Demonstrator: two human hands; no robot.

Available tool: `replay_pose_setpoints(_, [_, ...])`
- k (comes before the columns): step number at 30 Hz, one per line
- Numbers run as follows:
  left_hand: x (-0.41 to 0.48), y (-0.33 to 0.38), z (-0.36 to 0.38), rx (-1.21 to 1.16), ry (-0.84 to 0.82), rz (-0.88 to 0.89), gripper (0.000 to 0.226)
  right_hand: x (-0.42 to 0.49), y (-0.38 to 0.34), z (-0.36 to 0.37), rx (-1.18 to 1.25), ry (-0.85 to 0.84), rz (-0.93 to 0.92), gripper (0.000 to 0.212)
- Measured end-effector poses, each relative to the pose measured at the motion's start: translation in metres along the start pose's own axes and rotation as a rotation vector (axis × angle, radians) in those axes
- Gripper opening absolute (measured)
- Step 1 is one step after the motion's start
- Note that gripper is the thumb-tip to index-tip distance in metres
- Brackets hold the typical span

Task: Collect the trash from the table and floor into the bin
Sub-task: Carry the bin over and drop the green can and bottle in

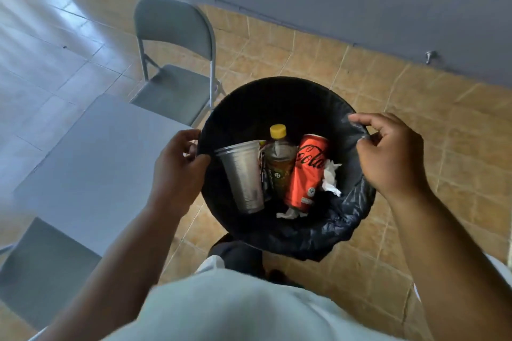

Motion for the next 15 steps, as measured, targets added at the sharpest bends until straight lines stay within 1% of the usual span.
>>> replay_pose_setpoints(7, [0.117, 0.039, 0.052, -0.101, -0.053, -0.078, 0.037, 0.110, -0.009, 0.041, -0.030, 0.004, 0.059, 0.048])
replay_pose_setpoints(12, [0.210, 0.083, 0.092, -0.102, -0.134, -0.079, 0.036, 0.205, -0.016, 0.068, -0.071, 0.014, 0.114, 0.047])
replay_pose_setpoints(15, [0.271, 0.111, 0.117, -0.067, -0.166, -0.041, 0.035, 0.267, -0.019, 0.088, -0.077, 0.026, 0.140, 0.046])
Point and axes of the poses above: each hand's wrist, its own x-axis towards the middle knuckle, its own z-axis out of the palm, y = z × x, the point moved 2 cm from there along x, towards the middle knuckle, and after that the axes turned 8 degrees about y, right-handed, at the moved point
